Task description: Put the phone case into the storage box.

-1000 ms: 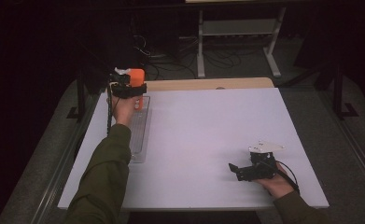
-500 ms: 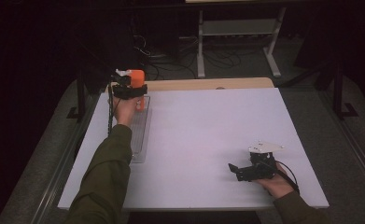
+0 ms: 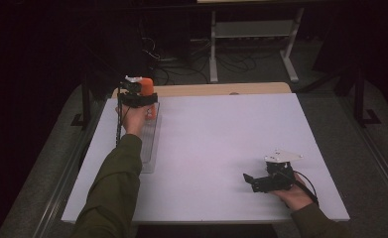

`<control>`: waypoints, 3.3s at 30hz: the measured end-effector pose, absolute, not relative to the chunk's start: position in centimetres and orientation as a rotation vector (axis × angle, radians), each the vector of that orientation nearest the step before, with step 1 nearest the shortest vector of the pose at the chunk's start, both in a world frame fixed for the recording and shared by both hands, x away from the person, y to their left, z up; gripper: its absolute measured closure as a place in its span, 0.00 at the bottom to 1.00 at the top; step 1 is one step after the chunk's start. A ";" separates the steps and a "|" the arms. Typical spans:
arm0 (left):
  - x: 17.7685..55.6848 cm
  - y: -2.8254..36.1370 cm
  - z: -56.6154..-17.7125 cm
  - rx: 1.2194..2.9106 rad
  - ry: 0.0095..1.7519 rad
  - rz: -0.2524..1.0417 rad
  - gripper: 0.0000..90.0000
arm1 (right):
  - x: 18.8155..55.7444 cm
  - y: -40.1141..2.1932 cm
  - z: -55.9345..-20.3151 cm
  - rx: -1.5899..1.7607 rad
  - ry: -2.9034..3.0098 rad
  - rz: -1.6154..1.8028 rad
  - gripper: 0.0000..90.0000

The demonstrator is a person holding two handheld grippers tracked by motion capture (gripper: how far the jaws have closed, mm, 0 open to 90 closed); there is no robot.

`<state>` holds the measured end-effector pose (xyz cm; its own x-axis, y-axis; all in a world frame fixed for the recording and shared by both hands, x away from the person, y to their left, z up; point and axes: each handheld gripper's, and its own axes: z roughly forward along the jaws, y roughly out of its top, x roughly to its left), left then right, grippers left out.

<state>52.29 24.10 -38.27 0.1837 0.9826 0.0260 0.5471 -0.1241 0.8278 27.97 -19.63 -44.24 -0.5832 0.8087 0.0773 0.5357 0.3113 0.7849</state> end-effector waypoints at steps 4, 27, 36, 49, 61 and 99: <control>52.2 24.3 -38.8 1.749 1.464 0.800 0.17 | 27.9 -19.6 -44.2 1.207 2.255 1.152 0.00; 52.1 24.1 -39.7 1.786 1.472 0.795 0.17 | 27.9 -19.6 -44.2 1.208 2.254 1.154 0.00; 52.0 24.0 -39.8 1.799 1.478 0.794 0.17 | 27.9 -19.6 -44.2 1.210 2.254 1.153 0.00; 52.0 23.9 -39.8 1.818 1.472 0.798 0.17 | 27.9 -19.6 -44.1 1.197 2.254 1.154 0.00; 52.0 23.9 -39.7 1.805 1.464 0.806 0.15 | 27.9 -19.6 -44.1 1.197 2.253 1.155 0.00; 51.4 24.9 -37.6 1.702 1.398 0.805 0.03 | 27.9 -19.5 -44.1 1.190 2.261 1.154 0.00</control>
